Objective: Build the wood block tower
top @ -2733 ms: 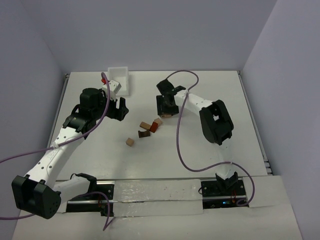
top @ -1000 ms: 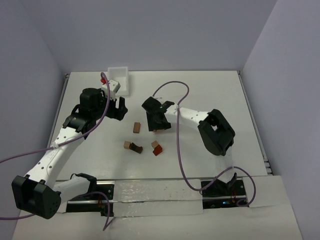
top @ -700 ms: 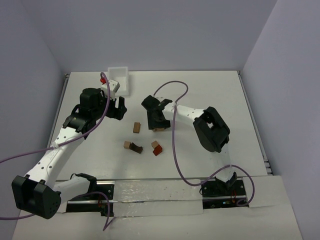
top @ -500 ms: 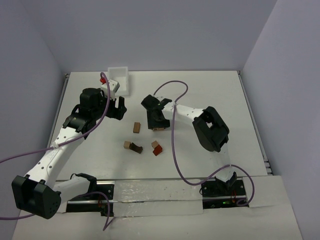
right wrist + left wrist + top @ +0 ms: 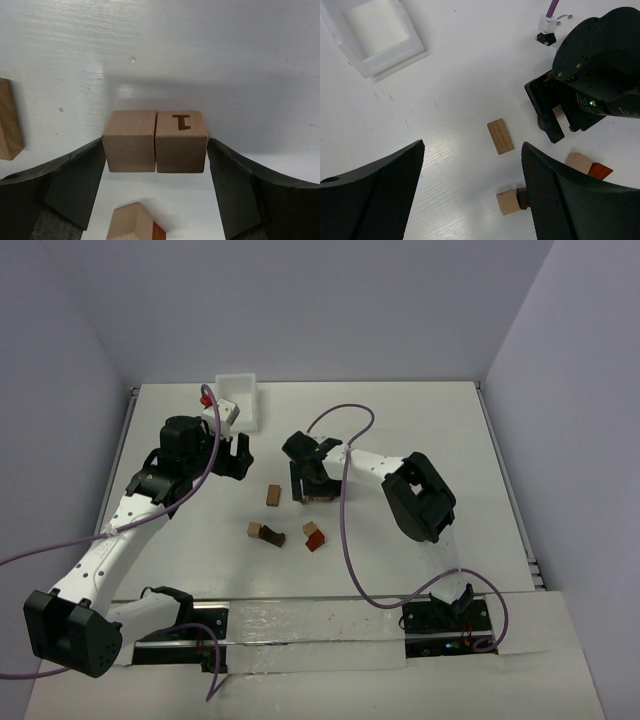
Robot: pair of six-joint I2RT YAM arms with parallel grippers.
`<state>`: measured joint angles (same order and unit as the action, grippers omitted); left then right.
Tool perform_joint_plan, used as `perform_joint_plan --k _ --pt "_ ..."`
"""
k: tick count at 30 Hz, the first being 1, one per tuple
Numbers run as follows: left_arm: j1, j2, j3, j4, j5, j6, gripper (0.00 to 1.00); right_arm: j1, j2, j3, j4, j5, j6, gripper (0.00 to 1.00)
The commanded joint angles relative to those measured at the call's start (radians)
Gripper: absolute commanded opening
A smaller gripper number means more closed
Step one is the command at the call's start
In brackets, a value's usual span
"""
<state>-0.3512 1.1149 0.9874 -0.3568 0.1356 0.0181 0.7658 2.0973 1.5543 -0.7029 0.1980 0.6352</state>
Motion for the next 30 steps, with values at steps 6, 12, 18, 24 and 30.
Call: perform_joint_plan --k 6,12,18,24,30 --pt "0.007 0.005 0.038 0.006 -0.006 -0.009 0.86 -0.002 -0.015 0.029 -0.012 -0.023 0.008 0.97" --pt "0.051 0.023 0.07 -0.02 0.063 -0.093 0.99 0.016 -0.134 -0.011 0.017 -0.042 -0.016 1.0" --pt "0.112 0.037 0.122 -0.034 0.115 -0.129 0.99 0.029 -0.252 0.008 -0.043 0.076 -0.067 1.0" --pt "0.113 0.039 0.124 -0.042 0.119 -0.135 0.99 0.029 -0.3 0.075 -0.13 0.166 -0.126 1.0" --pt "0.108 0.111 0.074 -0.057 0.006 -0.174 0.84 0.015 -0.403 0.111 -0.09 0.18 -0.177 1.0"
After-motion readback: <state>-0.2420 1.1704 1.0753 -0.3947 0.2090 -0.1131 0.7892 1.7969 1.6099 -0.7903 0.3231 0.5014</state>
